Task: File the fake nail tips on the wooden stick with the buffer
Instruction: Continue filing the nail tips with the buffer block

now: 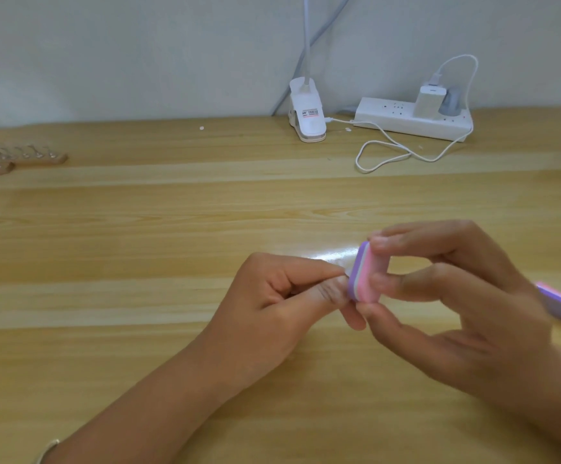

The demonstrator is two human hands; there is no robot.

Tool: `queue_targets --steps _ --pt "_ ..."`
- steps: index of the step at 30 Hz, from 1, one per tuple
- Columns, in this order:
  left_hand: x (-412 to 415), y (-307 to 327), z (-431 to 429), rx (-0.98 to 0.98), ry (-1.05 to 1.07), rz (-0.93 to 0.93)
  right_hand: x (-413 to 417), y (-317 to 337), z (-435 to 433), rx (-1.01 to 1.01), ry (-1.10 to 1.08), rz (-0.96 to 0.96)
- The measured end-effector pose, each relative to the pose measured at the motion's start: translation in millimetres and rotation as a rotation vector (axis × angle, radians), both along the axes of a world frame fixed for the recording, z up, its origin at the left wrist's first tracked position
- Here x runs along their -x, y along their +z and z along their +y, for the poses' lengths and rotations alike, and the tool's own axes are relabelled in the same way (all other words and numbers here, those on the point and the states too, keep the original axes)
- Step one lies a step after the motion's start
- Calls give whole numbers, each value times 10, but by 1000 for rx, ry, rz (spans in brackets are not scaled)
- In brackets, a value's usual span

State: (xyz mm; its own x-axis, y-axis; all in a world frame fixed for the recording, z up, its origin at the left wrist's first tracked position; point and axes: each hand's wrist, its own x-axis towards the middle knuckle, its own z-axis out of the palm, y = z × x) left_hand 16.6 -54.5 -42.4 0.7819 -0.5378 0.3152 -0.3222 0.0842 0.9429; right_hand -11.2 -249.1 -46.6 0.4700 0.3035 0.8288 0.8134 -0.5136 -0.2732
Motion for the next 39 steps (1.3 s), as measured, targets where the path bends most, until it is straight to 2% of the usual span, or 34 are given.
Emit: queue_targets --steps 6,17,21,28,33,39 --pt "-6 -3 9 17 -46 37 21 -22 37 8 39 7" --pt "6 -15 11 -17 -82 130 -14 27 -17 -11 -42 82" --pt "16 18 16 -19 -108 162 26 10 32 11 23 53" --pt "25 48 52 -60 -132 190 5 3 -7 -10 -32 115" --pt "3 66 35 12 -185 271 2 60 -48 -46 -58 67" --pt "-16 86 64 16 -261 429 62 47 37 -11 48 48"
